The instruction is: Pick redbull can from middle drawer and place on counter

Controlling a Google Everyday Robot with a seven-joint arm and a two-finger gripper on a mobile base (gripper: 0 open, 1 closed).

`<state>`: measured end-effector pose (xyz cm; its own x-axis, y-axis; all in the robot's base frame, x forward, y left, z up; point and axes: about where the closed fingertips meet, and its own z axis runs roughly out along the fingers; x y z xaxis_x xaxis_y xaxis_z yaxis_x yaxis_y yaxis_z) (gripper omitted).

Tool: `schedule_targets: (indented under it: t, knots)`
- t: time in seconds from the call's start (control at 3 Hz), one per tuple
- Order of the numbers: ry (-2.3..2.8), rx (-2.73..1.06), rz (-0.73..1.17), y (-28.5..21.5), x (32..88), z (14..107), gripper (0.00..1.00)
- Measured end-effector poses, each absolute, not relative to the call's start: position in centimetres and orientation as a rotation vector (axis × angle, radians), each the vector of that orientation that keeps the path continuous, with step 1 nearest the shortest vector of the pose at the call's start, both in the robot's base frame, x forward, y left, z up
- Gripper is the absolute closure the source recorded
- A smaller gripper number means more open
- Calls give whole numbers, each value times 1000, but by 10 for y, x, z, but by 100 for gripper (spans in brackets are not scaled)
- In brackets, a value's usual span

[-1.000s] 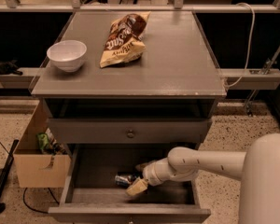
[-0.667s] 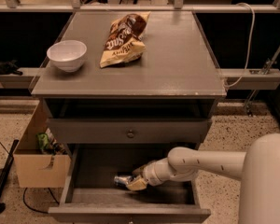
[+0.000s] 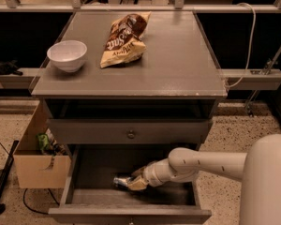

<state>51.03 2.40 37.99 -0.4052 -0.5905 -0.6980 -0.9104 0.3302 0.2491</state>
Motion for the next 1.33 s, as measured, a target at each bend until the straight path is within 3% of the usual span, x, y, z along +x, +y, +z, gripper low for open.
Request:
schedule_targets:
  t: [0.33,1.33]
  knots:
    - [2110,-1316,864,24,510,380,100]
    - [1961,-1385,768,15,473,467,100]
